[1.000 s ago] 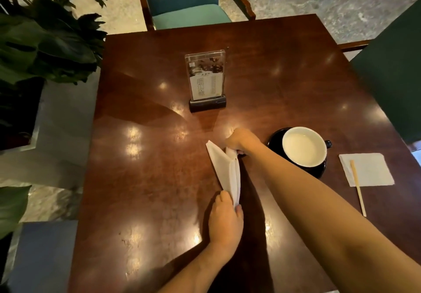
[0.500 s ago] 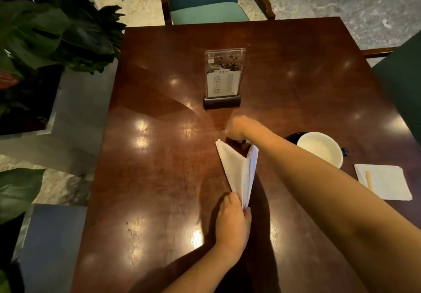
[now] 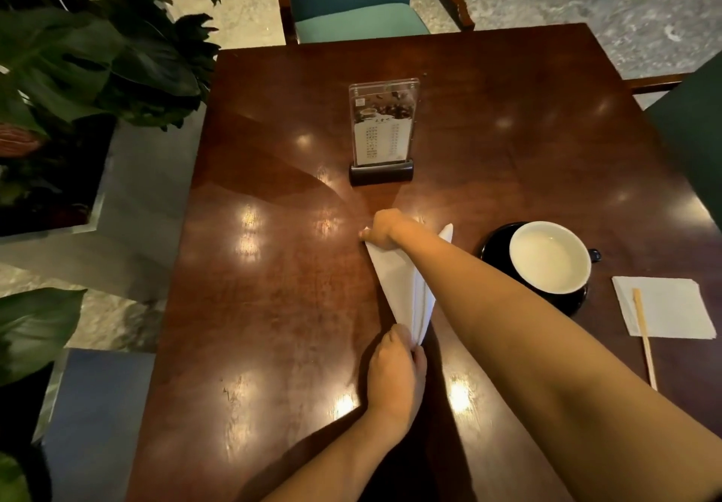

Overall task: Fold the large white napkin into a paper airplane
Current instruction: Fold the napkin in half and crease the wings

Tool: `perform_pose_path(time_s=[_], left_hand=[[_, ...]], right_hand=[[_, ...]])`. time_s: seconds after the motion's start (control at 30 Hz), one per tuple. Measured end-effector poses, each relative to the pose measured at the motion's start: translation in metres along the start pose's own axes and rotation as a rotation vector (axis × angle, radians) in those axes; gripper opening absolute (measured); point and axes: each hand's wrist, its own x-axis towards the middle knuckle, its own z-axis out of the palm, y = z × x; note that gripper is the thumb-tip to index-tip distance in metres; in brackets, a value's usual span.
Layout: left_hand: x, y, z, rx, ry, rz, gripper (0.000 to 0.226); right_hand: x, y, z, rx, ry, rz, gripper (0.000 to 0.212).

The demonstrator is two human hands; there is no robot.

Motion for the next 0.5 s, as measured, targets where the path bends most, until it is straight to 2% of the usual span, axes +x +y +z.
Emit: perform_pose_path(time_s=[0.1,0.17,0.23,0.27,0.4,0.5], left_hand=[[0.004,0.003,-0.007,-0.002,-0.07,-0.059,0.034],[0.011,0.003,-0.012,0.129,-0.095,-0.072,0.04],[0.017,0.004,-0.017,0.287,-0.126,-0.054,0.042],[0.019,0.004,-0.019,0.35,-0.147,-0.029,0.04],[0.018,0.007,-0.02,0.447,-0.175,0.031,0.035],[0.017,0.009,-0.019,0.457,-0.192,0.033,0.034]], right_hand=[[-0.019,0.005,-0.019,0.166,0.027,-0.054,0.053],[-0.036,0.015,-0.037,0.314,0.154,-0.101,0.041],[-0.048,0.033,-0.048,0.197,0.297,-0.079,0.03],[-0.055,0.044,-0.049,0.098,0.31,-0.045,0.03],[-0.072,0.069,-0.028,-0.201,0.115,0.005,0.039],[-0.067,0.073,-0.015,-0.246,0.106,0.002,0.036]])
